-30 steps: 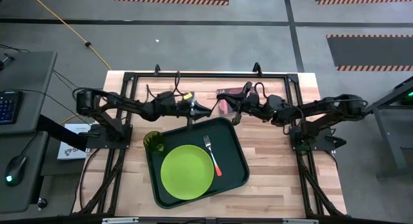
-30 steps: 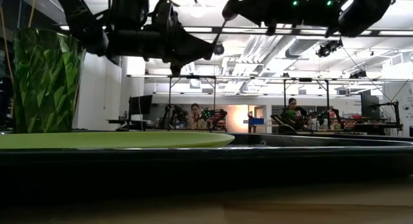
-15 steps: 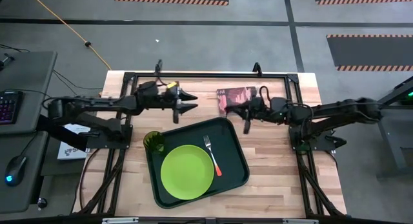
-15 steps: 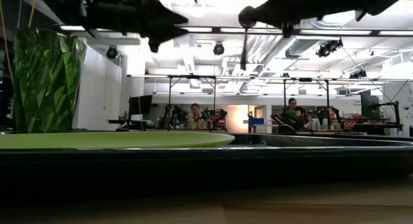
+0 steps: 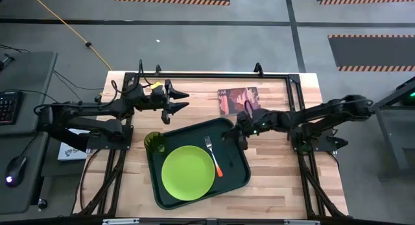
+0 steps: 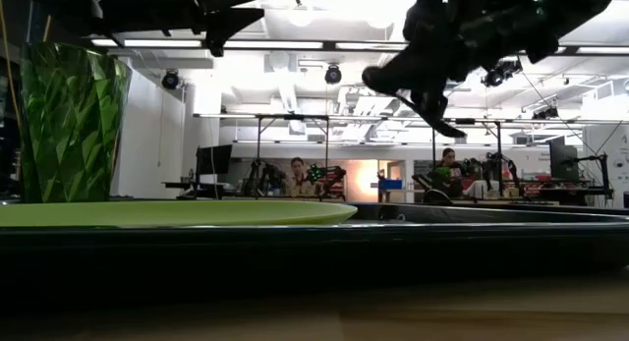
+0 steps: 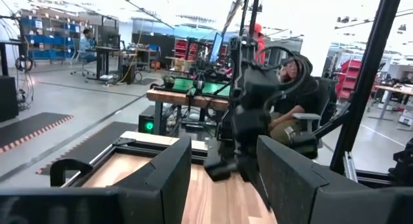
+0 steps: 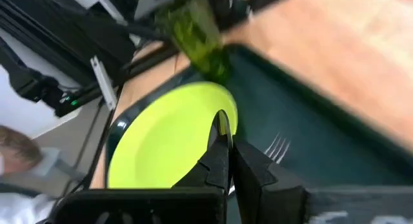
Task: Pick and place plate/cup/fork/spoon on tray
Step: Put the black spoon on the black tray to the right of the orange fork
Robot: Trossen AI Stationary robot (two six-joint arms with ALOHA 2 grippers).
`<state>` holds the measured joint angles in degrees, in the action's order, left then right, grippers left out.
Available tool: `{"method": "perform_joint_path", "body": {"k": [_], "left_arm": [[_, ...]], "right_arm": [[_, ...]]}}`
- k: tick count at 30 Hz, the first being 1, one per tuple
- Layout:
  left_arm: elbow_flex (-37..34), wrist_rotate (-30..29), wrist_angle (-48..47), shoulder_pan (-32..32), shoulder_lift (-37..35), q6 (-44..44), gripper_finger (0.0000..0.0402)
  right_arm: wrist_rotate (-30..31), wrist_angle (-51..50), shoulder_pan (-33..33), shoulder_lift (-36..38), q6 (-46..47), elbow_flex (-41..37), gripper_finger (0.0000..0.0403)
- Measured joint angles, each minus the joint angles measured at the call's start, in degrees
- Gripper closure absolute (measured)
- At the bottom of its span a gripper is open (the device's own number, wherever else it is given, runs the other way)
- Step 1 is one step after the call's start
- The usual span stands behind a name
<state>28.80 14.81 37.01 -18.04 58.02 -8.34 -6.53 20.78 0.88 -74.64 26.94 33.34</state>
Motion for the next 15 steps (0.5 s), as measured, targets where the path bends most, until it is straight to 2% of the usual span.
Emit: {"method": "perform_joint_path", "body": {"k": [4,8,15], "left_arm": [[0.0,0.0,-0.4,0.2,0.1,-0.7,0.0234],[0.0,0.0,-0.4,0.2,0.3,-1.6,0.0234],[0.0,0.0,-1.0,0.2,0.3,-2.0,0.0234]], "right_arm": [[0.2,2.3,2.1,-4.4,4.0,0.0,0.0403],[1.0,8.7,3.5,-9.6,5.7,0.0,0.0403],[1.1,8.5,3.2,-16.2,7.7,0.0,0.0403]]}}
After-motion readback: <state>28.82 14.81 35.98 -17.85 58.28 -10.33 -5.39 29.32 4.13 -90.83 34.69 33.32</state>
